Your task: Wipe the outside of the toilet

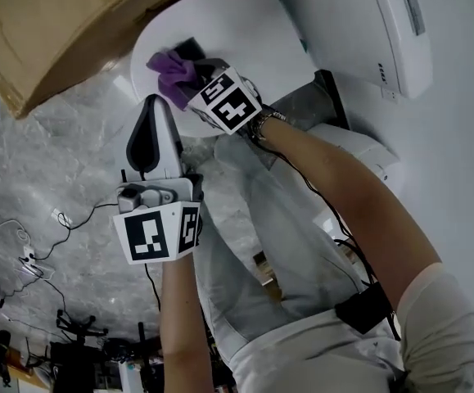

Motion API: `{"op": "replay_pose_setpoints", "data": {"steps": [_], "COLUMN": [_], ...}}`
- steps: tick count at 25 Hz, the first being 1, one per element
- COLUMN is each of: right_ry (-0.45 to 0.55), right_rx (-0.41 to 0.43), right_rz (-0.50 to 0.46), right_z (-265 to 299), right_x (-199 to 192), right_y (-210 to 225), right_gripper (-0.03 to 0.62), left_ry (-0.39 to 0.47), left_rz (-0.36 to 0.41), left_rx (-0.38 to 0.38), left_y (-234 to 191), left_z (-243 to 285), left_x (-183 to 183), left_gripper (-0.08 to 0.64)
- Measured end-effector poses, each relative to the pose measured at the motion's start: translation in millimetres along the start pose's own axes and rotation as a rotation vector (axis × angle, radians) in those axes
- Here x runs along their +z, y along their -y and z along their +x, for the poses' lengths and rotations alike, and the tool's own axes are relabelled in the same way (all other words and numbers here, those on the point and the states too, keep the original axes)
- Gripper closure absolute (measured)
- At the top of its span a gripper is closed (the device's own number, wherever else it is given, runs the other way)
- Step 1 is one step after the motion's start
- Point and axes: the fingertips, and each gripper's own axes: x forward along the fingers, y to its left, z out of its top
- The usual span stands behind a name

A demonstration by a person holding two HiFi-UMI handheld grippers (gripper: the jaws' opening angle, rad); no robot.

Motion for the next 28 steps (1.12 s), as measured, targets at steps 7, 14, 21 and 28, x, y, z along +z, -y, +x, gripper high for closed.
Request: {"op": "replay_pose_setpoints", "data": {"steps": [7,14,21,28], "right_ry": [0.020,-0.047,0.000,-0.059], "right_rx": [-0.280,-0.427,-0.508,-0.442], "right_rz": [0.086,0.127,0.270,0.275], "right_z": [-82.9,-119.6,-107.9,-78.8], "right_x": [-42.2,-81.4,-84.7,-82.1], "right_y": [157.5,233.3,223.2,160.1], "right_gripper": [0.456,0.456,0.457,0.457], "left_ry": [-0.018,-0.028,-0.051,-0.045], "left_rz": [0.027,0.031,0.033,0.021], "left_rx": [-0.073,-0.077,-0.070,-0.051], "left_y": [87.6,101.2,66.7,29.6], "left_z": [41.6,49.3,19.4,-26.9], "left_x": [-14.0,-14.1,-27.7,-22.7], "left_gripper": [0.554,0.555,0.554,0.554]}}
